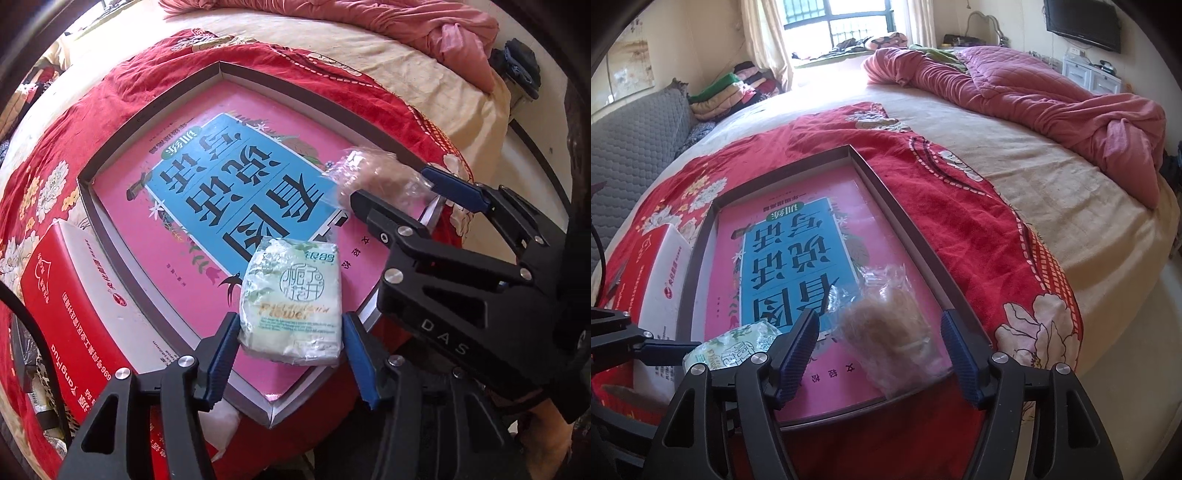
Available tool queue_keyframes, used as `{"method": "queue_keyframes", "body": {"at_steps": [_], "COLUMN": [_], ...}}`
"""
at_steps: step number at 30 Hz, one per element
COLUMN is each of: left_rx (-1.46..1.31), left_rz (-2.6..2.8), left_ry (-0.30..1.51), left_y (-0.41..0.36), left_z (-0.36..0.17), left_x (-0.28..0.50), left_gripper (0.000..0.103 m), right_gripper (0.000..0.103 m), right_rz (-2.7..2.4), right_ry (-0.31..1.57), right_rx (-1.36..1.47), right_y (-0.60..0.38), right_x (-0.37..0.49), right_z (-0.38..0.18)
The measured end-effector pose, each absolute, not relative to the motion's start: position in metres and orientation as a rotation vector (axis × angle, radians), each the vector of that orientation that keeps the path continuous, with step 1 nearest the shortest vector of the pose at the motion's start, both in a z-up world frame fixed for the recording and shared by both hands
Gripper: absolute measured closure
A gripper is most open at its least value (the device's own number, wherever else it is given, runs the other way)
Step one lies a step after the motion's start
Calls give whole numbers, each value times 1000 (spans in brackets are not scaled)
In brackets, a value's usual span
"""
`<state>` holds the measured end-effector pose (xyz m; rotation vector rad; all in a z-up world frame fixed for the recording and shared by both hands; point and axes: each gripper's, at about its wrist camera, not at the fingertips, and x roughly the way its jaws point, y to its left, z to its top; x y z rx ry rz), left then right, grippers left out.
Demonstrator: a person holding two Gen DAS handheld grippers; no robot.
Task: Organize soft objects
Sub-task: 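Lower and open left tool on the tray while right releases the plastic bag beside it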
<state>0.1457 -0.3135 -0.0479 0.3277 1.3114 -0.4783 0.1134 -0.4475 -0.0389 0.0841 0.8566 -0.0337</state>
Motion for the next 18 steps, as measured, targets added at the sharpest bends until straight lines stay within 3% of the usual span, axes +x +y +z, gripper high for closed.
{"method": "queue_keyframes", "body": {"at_steps": [4, 18], "left_rx": [325, 261], "left_rz": [-479, -469], "left_ry": [1290, 1224], "left_y": [-312, -298], "left_z": [-42, -25], "left_x": [143, 135], "left_gripper": [43, 34], "right_gripper": [28, 26], "right_rz": [-69, -171], "right_ry": [833, 748], "right_rx": [64, 97], "right_y": [-448, -463], "right_x": [111, 98], "right_z": [-37, -23]}}
